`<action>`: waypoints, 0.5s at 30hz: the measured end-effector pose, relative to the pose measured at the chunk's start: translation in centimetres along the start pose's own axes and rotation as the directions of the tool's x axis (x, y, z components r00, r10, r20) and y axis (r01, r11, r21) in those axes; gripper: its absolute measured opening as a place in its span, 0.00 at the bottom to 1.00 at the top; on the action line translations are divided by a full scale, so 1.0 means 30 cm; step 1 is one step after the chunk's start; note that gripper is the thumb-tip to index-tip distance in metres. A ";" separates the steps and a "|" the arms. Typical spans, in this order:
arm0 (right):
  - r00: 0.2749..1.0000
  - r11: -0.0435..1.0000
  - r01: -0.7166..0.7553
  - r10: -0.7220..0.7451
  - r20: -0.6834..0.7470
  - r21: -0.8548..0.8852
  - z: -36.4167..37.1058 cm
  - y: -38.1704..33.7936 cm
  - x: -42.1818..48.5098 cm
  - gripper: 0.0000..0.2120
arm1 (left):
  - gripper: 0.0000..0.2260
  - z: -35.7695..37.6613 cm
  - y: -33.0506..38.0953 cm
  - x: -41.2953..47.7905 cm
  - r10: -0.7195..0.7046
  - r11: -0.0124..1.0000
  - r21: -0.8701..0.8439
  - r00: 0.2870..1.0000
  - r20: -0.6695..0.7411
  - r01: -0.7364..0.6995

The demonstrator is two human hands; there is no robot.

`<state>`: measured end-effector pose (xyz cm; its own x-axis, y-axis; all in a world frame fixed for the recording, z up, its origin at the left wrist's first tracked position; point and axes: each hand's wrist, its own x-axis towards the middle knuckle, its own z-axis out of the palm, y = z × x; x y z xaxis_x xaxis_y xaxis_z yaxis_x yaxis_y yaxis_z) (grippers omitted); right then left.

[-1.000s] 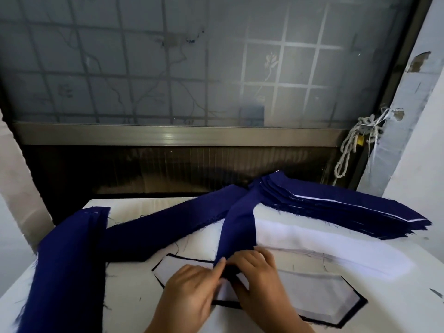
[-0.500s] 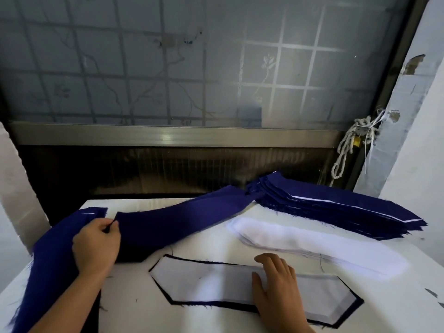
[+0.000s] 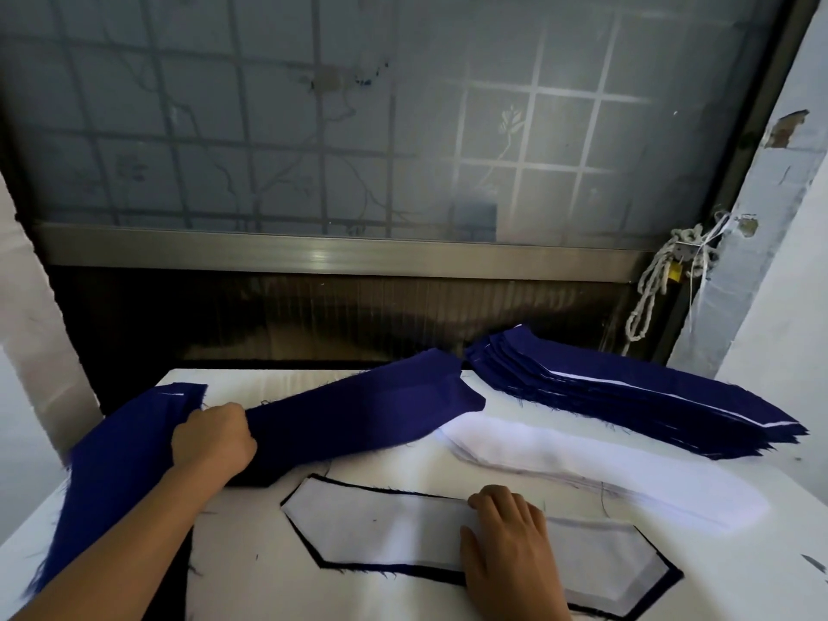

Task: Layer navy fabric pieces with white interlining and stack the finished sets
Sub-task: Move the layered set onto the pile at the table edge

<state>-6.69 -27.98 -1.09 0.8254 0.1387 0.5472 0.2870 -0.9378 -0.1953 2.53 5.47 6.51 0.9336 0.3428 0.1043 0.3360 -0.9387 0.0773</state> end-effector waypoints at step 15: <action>1.000 1.000 0.006 -0.006 0.003 0.011 0.013 0.005 -0.005 0.11 | 0.06 -0.074 0.000 0.044 0.074 0.978 0.181 0.986 0.150 -0.101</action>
<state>-6.58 -28.02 -1.51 0.8249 0.1456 0.5462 0.2974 -0.9335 -0.2004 3.47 6.01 8.86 0.9640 0.2628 -0.0400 0.2568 -0.9597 -0.1145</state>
